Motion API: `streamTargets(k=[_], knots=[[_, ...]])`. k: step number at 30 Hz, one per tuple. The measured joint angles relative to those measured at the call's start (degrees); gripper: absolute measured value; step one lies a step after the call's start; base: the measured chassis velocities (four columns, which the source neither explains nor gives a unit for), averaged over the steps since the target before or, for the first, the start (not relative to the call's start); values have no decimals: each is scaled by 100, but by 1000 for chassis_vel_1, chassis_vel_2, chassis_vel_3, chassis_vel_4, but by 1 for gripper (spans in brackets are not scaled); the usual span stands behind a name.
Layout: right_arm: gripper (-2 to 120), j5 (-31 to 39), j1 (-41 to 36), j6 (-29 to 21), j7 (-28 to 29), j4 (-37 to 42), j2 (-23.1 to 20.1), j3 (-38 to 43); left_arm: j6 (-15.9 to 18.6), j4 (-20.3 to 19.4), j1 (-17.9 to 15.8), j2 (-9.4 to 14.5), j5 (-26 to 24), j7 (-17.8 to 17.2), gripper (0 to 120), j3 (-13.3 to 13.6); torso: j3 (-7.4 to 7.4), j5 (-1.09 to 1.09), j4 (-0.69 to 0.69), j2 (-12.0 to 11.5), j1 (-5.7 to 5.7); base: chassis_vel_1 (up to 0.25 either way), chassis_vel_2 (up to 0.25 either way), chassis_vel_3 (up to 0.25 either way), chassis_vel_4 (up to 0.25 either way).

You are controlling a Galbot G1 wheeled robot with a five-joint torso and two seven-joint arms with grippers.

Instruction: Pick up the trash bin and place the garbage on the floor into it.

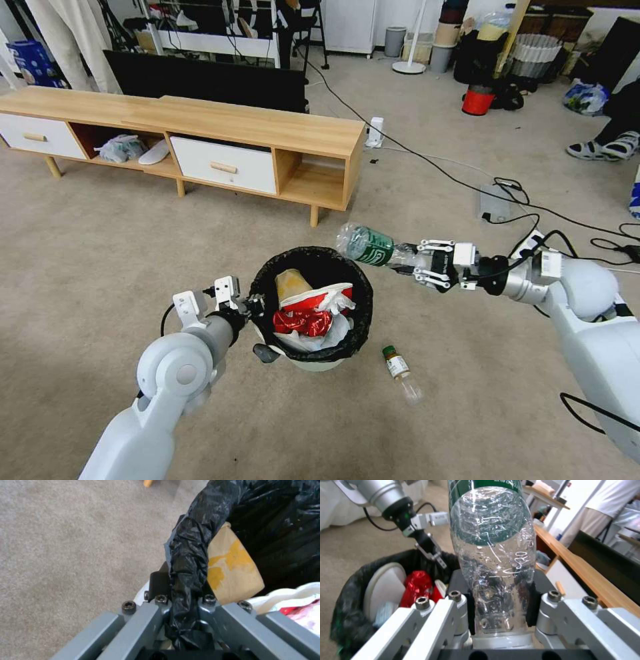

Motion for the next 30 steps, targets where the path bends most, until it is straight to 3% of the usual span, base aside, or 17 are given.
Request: streamTargets(k=[30], knots=[[25, -8, 268, -10, 74, -145, -161, -1027, -54, 191, -206, -116, 156, 103, 3, 706, 0, 1, 0, 0, 0, 0, 0, 0, 0]])
